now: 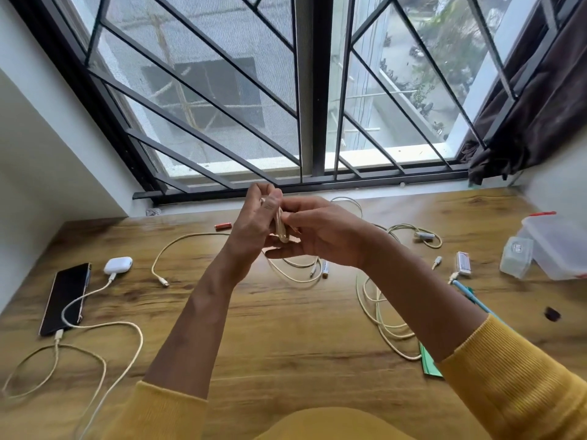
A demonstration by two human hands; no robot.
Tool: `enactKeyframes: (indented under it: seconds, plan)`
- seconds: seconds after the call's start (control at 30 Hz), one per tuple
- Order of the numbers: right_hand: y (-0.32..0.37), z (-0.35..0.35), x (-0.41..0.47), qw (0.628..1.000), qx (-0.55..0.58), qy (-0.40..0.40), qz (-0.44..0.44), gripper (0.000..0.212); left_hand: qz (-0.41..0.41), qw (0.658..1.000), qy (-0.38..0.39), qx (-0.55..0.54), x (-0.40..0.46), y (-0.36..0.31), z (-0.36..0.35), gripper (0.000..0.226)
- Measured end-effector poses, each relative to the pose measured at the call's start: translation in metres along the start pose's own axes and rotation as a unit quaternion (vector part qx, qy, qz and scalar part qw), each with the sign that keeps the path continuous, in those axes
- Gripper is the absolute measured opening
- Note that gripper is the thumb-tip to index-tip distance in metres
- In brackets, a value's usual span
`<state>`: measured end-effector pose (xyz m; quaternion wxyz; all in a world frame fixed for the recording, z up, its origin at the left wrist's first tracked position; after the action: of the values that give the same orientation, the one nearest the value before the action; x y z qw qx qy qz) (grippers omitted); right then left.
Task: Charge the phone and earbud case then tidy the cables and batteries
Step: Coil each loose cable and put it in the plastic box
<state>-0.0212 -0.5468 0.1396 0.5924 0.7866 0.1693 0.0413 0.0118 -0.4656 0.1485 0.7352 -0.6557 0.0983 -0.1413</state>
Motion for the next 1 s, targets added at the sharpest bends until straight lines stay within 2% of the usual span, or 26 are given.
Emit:
enactKeyframes:
  seconds: [0.23,0.37,0.43,0.57,0.73,0.93,1.0]
  plan:
    - [0.008,0.022,0.0,0.984,-0.098,-0.124,0.076,0.024,-0.007,0.997,-0.064,0.041,0.003,0.009,0.011,0.036]
    - [0.01,0.013,-0.002,0.984,-0.133,-0.07,0.097,0.028,0.037,0.994,-0.099,0.002,0.004,0.02,0.015,0.04]
    - [0.01,0.012,-0.001,0.983,-0.132,-0.069,0.108,0.029,0.055,0.993,-0.107,-0.02,0.003,0.022,0.015,0.042]
    - [0.01,0.016,0.002,0.978,-0.132,-0.1,0.123,0.012,0.073,0.992,-0.084,-0.06,0.0,0.023,0.004,0.042]
    - [0.011,0.02,0.002,0.976,-0.125,-0.132,0.119,0.022,0.058,0.994,-0.07,-0.064,-0.001,0.019,0.0,0.042]
    - [0.008,0.021,0.001,0.971,-0.099,-0.186,0.114,0.018,0.053,0.991,-0.068,-0.104,-0.005,0.012,-0.005,0.041]
    - [0.007,0.021,0.002,0.963,-0.123,-0.204,0.125,0.013,0.057,0.989,-0.061,-0.123,-0.006,0.011,-0.007,0.038]
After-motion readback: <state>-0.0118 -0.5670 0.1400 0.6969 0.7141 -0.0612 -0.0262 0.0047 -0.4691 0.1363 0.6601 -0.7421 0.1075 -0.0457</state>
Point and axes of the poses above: each hand's wrist, its own x-axis towards the middle knuckle, its own z-axis out of the back of the hand, y = z × x, the point moved 9 cm from there along x, towards the middle knuckle, and after that the axes turned 7 degrees about -y, right-handed, at the moved point
